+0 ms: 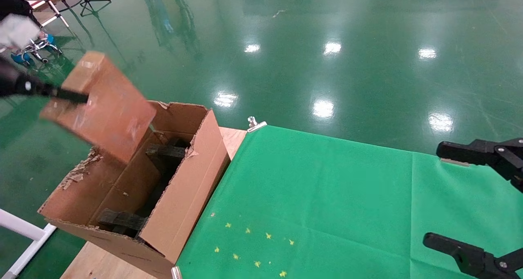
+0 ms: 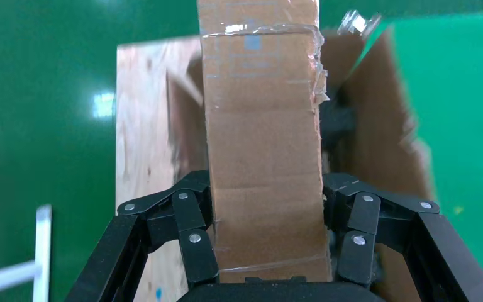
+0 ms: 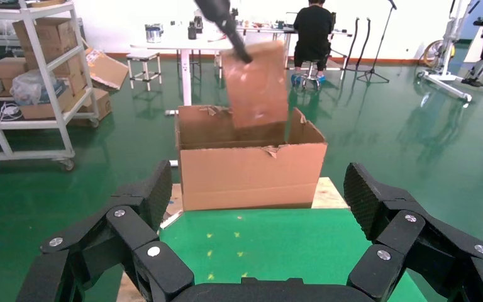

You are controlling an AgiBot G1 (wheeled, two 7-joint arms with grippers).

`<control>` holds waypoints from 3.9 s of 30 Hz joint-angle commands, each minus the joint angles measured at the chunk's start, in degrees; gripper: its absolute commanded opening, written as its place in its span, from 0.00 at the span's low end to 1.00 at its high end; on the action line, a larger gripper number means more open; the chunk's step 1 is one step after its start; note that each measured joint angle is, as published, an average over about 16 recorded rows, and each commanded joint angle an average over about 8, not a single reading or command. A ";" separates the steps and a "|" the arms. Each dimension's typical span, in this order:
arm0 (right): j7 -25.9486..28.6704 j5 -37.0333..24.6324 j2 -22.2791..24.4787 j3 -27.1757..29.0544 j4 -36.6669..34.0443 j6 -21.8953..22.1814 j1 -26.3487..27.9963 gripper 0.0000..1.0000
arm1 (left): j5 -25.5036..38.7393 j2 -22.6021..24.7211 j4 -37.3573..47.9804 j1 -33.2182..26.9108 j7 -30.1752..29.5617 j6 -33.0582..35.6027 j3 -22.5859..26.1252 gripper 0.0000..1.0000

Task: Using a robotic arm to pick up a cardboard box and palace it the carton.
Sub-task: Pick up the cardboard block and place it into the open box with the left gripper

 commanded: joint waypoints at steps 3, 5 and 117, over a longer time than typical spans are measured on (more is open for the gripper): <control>0.00 0.00 0.00 0.00 0.00 0.00 0.00 1.00 | 0.70 -0.07 4.98 2.18 3.31 -3.33 0.50 0.00; 0.00 0.00 0.00 0.00 0.00 0.00 0.00 1.00 | 0.55 0.29 6.99 3.55 4.29 -4.99 0.46 0.00; -0.02 0.02 0.01 -0.03 0.00 0.01 0.01 1.00 | -5.62 13.46 17.42 38.05 -0.33 -34.92 -3.67 0.00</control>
